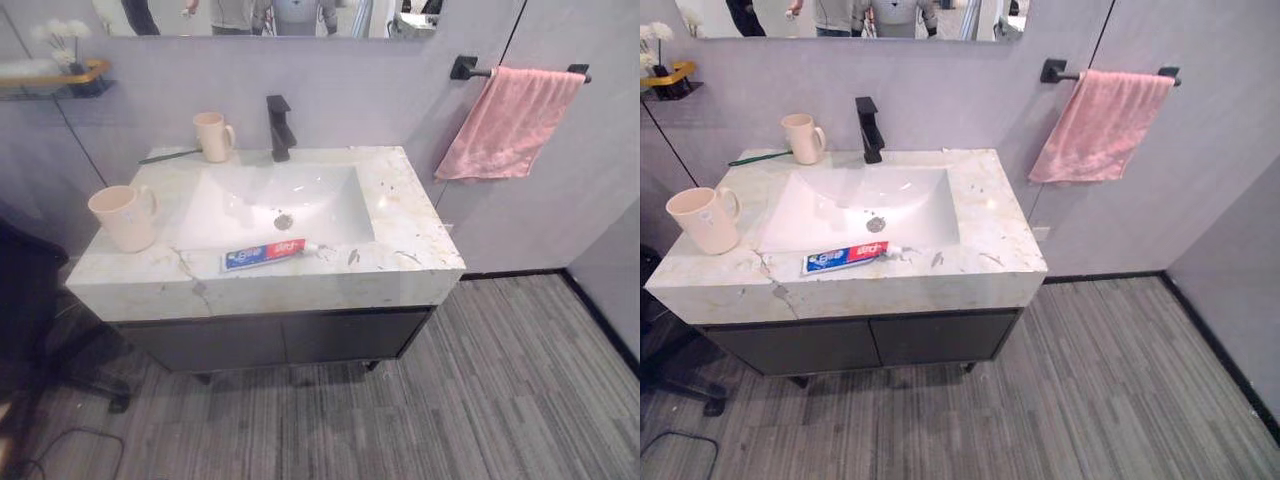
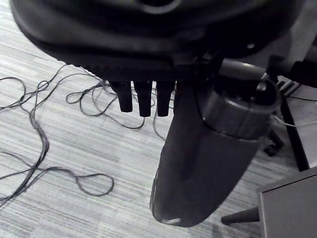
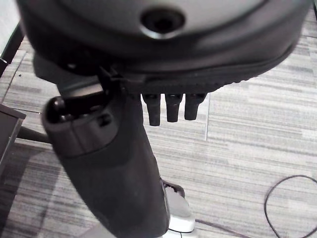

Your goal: Organize the bathroom.

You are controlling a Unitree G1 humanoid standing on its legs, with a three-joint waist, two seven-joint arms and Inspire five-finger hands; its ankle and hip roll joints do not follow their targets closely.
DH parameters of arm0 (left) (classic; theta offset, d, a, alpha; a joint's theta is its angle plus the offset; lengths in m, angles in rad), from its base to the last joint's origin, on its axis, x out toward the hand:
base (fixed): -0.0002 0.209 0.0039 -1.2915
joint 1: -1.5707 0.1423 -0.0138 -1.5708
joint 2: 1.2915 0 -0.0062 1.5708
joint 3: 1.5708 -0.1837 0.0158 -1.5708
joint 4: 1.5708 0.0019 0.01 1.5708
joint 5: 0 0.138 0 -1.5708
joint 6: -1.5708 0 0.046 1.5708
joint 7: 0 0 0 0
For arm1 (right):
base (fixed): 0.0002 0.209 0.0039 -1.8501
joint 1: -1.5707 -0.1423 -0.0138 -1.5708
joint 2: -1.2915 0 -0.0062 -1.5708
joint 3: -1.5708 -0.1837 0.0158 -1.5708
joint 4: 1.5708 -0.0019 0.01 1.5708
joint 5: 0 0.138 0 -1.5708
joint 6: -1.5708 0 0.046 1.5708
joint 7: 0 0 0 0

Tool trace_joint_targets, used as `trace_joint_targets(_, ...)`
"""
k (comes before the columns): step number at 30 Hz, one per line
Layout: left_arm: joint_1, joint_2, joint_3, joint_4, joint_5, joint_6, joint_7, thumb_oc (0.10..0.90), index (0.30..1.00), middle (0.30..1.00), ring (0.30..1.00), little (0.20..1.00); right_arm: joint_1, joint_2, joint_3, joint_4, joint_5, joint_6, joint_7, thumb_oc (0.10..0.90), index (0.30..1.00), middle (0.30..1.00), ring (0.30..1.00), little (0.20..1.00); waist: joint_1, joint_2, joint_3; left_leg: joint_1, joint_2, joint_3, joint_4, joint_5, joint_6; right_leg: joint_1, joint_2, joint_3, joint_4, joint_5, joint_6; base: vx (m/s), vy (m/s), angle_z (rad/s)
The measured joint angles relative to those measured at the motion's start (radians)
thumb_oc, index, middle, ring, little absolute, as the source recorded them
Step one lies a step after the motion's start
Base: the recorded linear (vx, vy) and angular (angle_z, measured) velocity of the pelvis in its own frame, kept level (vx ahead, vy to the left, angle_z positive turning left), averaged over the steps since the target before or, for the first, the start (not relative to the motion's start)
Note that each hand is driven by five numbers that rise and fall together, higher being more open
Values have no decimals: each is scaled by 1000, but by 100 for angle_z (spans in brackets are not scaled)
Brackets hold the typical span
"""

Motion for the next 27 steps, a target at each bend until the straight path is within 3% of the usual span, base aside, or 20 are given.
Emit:
trace_joint_targets(4, 25, 2, 31, 1, -11, -16, 8, 800, 900, 900, 900, 900, -3, 1, 4, 0, -38, -7, 17, 800, 900, 900, 900, 900, 3, -14, 1, -1, 2, -14, 8, 5, -2, 6, 3, -10, 4, -5, -7, -39, -86, 9)
trace_joint_targets(6, 34, 5, 39, -1, -10, -40, 1, 800, 900, 900, 900, 900, -7, 1, 24, 0, -39, -5, 19, 800, 900, 900, 900, 900, 23, -19, 12, -1, 0, -39, 31, 1, -12, 4, 8, -6, 23, -18, -26, -25, -57, 1)
trace_joint_targets(8, 44, 7, 39, -6, 3, -56, -10, 800, 900, 900, 900, 900, -8, 1, 34, -2, -39, 2, 32, 800, 900, 900, 900, 900, 56, -17, 23, -1, 14, -41, 49, -8, -23, 3, 19, 2, 33, -26, -33, -35, -25, -11)
trace_joint_targets(14, 57, 3, 25, -15, 13, -44, -44, 800, 900, 900, 900, 900, -15, 0, 29, -4, -37, 28, 35, 800, 900, 900, 900, 900, 68, 4, 59, -5, 10, -65, 54, -6, -24, 12, 16, -15, 33, -31, -42, -71, 113, 9)
trace_joint_targets(20, 47, -1, -9, -122, 54, -25, -82, 800, 900, 900, 900, 900, -1, 1, 0, -3, -37, 51, 35, 800, 900, 900, 900, 900, 26, 36, 77, 0, -37, -47, -19, 26, 13, -1, -19, -26, 29, -3, -3, -134, 264, 3)
trace_joint_targets(22, 26, -1, -10, -125, 83, -18, -92, 800, 900, 900, 900, 900, -4, 4, 0, -2, -37, 51, 35, 800, 900, 900, 900, 900, 14, 33, 85, 1, -48, -45, -23, 26, 18, -4, -31, -21, 27, 4, 6, -213, 258, -12)
trace_joint_targets(27, -39, 1, -50, -160, 89, 46, -91, 800, 900, 900, 900, 900, -47, 4, -1, -23, -37, 34, 28, 800, 900, 900, 900, 900, -10, 13, 117, 2, -60, 52, -92, 46, 47, -93, -51, 0, 27, 87, 51, -210, 211, -56)
